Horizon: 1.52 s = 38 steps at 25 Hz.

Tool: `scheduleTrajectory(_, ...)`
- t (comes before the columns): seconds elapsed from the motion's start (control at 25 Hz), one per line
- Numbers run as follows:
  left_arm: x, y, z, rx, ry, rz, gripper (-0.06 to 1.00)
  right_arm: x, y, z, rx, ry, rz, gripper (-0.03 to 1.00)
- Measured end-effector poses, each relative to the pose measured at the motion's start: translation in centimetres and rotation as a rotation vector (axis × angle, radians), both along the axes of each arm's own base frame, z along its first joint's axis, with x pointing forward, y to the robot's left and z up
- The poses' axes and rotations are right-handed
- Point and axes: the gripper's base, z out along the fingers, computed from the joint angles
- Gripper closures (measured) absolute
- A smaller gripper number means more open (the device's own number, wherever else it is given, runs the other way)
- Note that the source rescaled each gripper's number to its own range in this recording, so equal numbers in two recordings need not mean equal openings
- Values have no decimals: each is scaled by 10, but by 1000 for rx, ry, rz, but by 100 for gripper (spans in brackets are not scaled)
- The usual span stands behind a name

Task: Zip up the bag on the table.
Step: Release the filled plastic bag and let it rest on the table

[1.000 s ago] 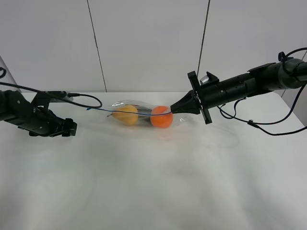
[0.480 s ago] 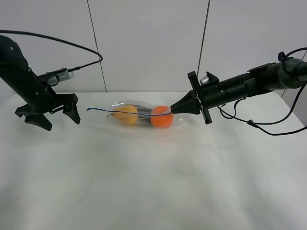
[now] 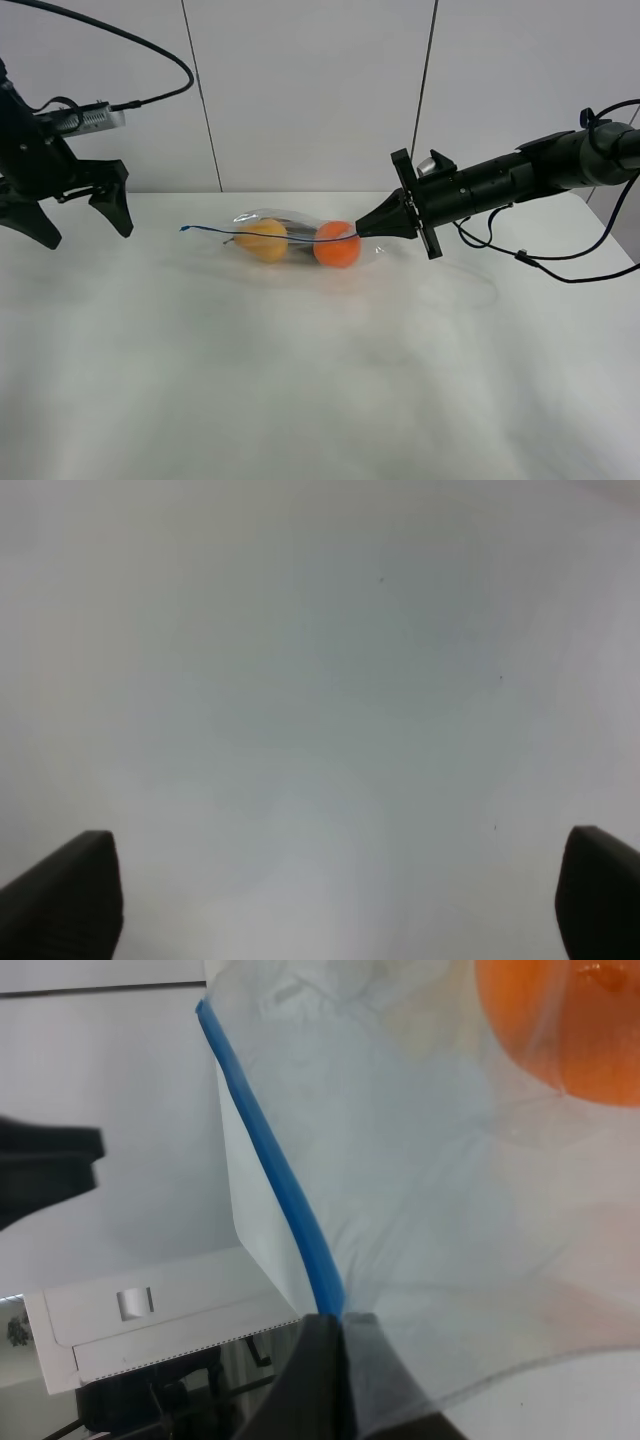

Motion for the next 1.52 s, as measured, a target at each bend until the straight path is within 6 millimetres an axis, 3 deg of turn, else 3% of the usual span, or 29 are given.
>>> scheduleTrajectory(0.16,-41,0,19,14,-35,-11,-6,0,0,0,0,-3,1,97)
scheduleTrajectory(0.4,-128,-3,37,21,-113,-12,-6,0,0,0,0,-3,1,97)
scheduleTrajectory(0.56,-185,-4,26,34,-149,-13,-6,0,0,0,0,-3,1,97)
scheduleTrajectory(0.8,-254,4,-14,163,-229,-20,-6,0,0,0,0,-6,4,97)
scheduleTrajectory(0.92,-271,3,-25,161,-334,-12,-6,0,0,0,-1,-10,6,97)
scheduleTrajectory(1.08,-285,0,-19,135,-472,0,-6,0,0,0,-1,-14,8,97)
scheduleTrajectory(1.52,-300,-1,-14,131,-578,-4,-6,0,0,0,-2,-15,9,97)
